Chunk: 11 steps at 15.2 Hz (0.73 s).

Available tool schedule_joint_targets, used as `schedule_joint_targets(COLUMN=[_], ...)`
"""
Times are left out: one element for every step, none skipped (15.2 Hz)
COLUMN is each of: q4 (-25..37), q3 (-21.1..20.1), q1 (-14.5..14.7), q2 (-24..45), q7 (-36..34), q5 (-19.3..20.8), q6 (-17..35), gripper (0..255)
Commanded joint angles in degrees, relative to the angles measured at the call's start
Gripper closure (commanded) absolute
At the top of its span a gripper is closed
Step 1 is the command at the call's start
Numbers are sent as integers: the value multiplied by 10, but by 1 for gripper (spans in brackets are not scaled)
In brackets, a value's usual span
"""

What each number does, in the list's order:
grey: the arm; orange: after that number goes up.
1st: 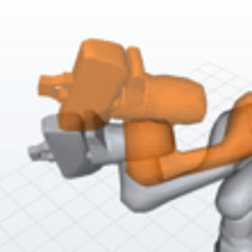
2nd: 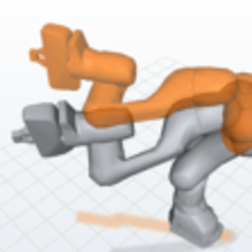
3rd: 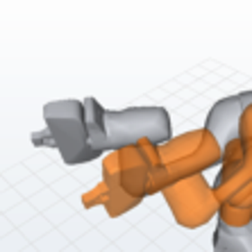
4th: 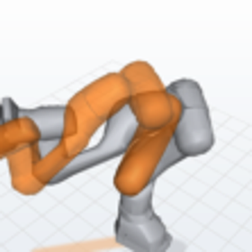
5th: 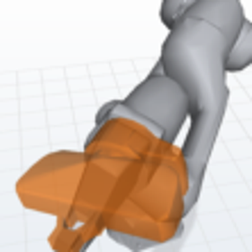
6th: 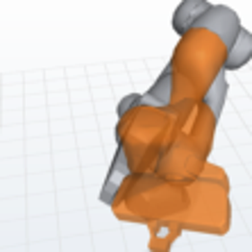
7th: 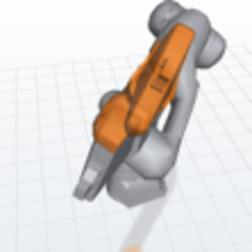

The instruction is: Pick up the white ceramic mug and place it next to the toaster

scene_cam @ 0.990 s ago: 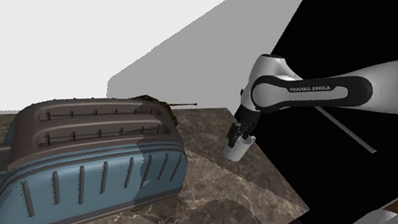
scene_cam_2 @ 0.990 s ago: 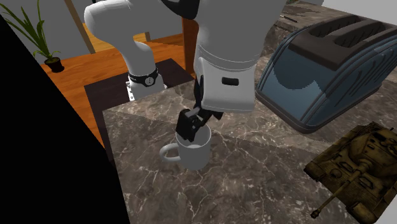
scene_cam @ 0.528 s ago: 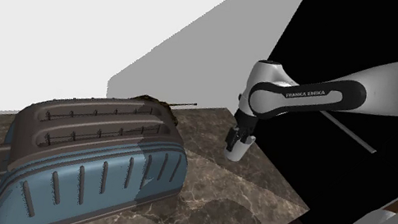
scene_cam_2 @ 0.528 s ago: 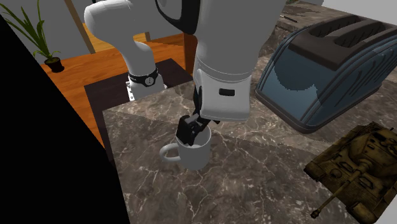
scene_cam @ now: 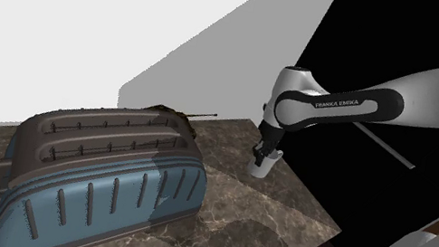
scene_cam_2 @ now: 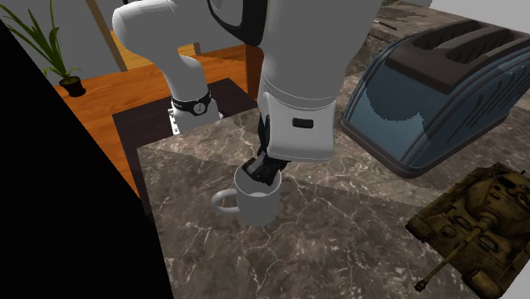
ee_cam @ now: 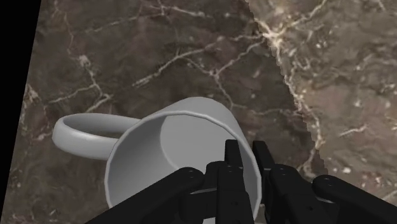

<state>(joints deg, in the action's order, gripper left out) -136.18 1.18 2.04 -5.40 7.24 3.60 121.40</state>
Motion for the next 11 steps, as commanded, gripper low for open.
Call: schedule_joint_targets(q4=[0,0,0,0,0,3,7,11,14,18,22], q3=[0,0,0,0,0,0,0,0,0,0,0], q1=[0,0,0,0,0,0,0,0,0,0,0], q2=[0,0,0,0,0,-5,-9,-13,-18,-22,-26], q7=[0,0,0,0,0,0,1,1,2,2,2], q5=[0,0,0,0,0,0,0,-1,-1,-1,-1], q6=[0,0,0,0,0,-8,-16,-24,-32,-40,-48], gripper=[255,255,255,255,255,255,255,255,255,255,255])
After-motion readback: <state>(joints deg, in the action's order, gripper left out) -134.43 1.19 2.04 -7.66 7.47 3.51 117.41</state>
